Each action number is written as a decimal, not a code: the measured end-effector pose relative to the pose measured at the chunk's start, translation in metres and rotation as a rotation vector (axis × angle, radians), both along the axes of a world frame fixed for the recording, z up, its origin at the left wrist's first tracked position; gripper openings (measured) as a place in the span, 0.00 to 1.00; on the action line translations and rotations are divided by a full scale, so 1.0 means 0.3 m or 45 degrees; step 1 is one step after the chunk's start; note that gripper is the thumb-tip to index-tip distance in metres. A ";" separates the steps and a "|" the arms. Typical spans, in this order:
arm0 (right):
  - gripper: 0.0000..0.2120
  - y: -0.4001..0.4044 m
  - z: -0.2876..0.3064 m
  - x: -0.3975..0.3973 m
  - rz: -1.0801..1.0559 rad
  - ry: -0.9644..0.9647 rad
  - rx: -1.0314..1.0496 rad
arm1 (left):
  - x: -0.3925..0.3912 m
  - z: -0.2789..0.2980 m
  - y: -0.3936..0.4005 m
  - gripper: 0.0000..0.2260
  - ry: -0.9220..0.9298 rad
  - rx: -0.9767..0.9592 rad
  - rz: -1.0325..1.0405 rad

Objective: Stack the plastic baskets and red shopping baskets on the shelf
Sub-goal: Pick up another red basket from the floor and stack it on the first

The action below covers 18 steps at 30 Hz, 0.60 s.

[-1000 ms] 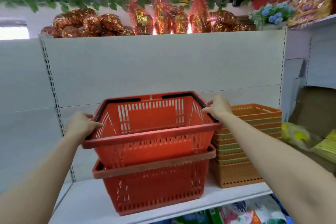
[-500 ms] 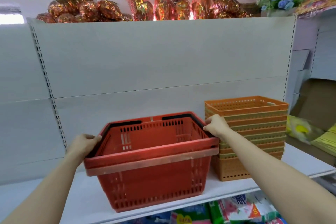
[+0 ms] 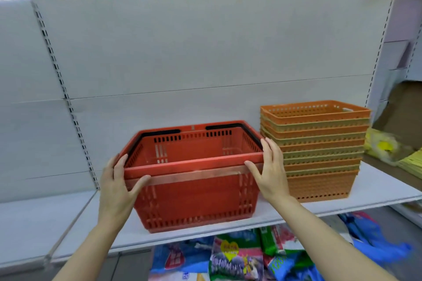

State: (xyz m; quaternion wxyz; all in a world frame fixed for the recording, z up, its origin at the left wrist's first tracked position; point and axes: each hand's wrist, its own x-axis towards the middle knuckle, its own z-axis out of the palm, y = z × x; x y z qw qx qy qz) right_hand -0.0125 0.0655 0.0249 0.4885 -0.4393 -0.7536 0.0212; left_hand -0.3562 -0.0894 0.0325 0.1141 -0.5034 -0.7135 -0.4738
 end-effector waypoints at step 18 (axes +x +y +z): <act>0.21 -0.228 -0.053 -0.146 0.148 -0.112 0.520 | -0.062 -0.054 -0.231 0.32 0.446 -0.177 0.205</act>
